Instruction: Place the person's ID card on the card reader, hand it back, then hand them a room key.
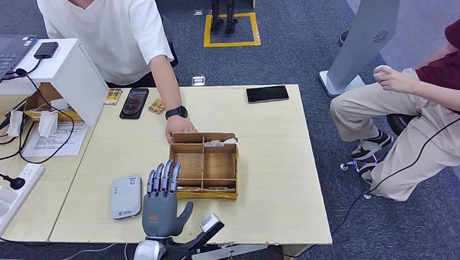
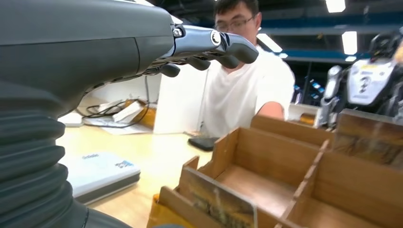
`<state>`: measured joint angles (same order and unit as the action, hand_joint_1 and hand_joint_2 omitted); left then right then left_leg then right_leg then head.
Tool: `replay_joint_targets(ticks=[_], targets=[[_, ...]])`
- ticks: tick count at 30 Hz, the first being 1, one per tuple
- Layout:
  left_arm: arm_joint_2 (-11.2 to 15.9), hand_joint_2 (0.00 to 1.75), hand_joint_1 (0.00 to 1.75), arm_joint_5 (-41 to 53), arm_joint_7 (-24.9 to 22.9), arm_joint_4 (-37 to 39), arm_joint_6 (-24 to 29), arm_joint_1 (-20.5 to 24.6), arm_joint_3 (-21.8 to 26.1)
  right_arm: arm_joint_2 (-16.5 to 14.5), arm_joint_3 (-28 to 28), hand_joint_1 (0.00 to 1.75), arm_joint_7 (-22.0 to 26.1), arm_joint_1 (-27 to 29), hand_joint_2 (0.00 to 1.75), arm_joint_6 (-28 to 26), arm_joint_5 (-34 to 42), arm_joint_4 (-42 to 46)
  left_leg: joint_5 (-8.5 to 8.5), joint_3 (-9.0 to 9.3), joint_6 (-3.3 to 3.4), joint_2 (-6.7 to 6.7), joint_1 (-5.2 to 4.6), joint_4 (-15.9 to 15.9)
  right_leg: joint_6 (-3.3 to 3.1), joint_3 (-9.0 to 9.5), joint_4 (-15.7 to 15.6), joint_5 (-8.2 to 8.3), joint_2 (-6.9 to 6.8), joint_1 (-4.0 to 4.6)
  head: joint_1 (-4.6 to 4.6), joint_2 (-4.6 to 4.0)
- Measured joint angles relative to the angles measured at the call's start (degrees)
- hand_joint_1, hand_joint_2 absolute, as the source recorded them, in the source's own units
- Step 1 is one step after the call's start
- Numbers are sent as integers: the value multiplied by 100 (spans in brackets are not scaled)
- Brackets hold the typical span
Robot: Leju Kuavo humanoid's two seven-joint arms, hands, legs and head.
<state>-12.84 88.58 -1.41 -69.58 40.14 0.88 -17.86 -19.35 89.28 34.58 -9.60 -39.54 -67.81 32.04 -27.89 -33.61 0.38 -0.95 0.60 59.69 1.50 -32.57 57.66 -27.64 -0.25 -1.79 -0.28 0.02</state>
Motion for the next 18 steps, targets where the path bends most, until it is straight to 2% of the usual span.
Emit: replay_joint_targets(ticks=[9,18], targets=[[119,175,0,3,-292,747,-533,604,-160,1,0,0,14,-1,175,2,-5,0,5,1,0,0,0,0,0,1,0,2,1,0,-1,0],[177,175,0,3,-478,1342,-709,839,-423,1,1,0,20,-3,175,0,-52,-2,4,-1,0,0,0,0,0,0,0,1,2,0,-1,0]])
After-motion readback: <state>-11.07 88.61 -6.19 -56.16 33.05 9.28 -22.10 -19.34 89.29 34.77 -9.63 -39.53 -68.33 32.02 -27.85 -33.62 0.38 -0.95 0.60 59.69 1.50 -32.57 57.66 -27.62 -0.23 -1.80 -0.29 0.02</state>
